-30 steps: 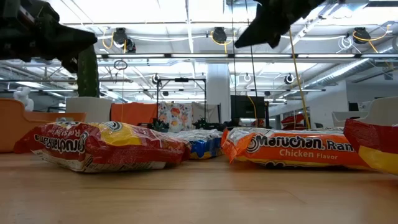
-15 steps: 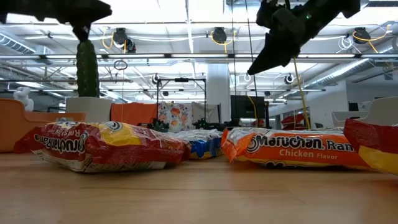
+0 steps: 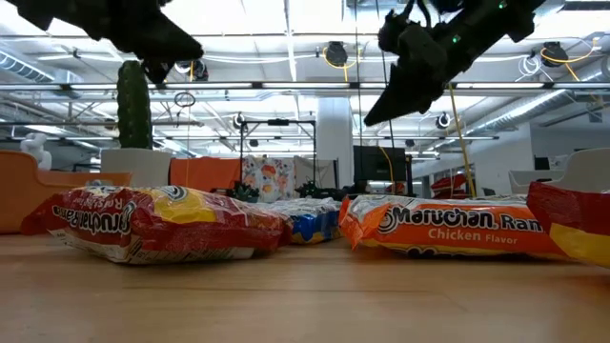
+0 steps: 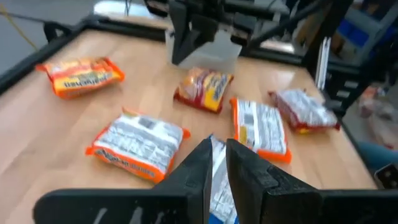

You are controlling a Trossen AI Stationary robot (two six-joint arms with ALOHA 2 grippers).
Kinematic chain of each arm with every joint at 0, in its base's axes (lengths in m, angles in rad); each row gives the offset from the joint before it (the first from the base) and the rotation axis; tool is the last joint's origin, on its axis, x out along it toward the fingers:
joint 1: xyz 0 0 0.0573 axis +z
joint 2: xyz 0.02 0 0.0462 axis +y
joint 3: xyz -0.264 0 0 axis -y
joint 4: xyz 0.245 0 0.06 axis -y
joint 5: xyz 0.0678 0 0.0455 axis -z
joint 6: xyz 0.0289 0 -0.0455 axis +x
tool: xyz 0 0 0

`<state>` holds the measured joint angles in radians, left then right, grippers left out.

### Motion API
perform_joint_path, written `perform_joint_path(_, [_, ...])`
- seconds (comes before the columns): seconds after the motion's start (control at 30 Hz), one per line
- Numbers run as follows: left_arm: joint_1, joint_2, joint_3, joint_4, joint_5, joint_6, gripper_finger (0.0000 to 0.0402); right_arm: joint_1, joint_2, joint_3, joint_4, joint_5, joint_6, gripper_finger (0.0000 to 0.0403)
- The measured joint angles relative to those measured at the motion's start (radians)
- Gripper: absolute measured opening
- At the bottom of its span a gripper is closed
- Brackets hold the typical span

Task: Sort Maruchan noodles
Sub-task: Put the center orange noodle pack into the white bin

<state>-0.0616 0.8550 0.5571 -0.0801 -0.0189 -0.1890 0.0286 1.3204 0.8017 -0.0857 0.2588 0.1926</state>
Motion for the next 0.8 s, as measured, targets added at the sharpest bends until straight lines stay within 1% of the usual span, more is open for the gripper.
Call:
perform_joint_path(0.2, [-0.018, 0.095, -0.001, 0.027, -0.034, -0.016, 0.0051, -0.039, 0.064, 0.001, 0.04, 0.006, -0.111, 0.0])
perform_joint_path(0.3, [-0.019, 0.142, -0.001, 0.046, -0.034, -0.016, 0.0051, -0.056, 0.116, 0.001, 0.088, 0.005, -0.161, 0.0011])
perform_joint_path(0.4, [-0.019, 0.18, -0.002, 0.103, -0.032, -0.016, 0.0051, -0.077, 0.164, 0.001, 0.128, 0.005, -0.189, 0.0035])
perform_joint_path(0.5, [-0.019, 0.199, -0.002, 0.154, -0.027, -0.01, 0.0051, -0.11, 0.2, 0.001, 0.135, 0.002, -0.213, 0.0069])
perform_joint_path(0.67, [-0.019, 0.208, -0.002, 0.156, -0.026, 0.004, 0.0051, -0.151, 0.212, 0.001, 0.096, 0.002, -0.285, 0.0126])
perform_joint_path(0.8, [-0.031, 0.208, -0.002, 0.151, -0.026, -0.012, 0.0051, -0.17, 0.212, 0.001, 0.108, 0.001, -0.315, 0.0155])
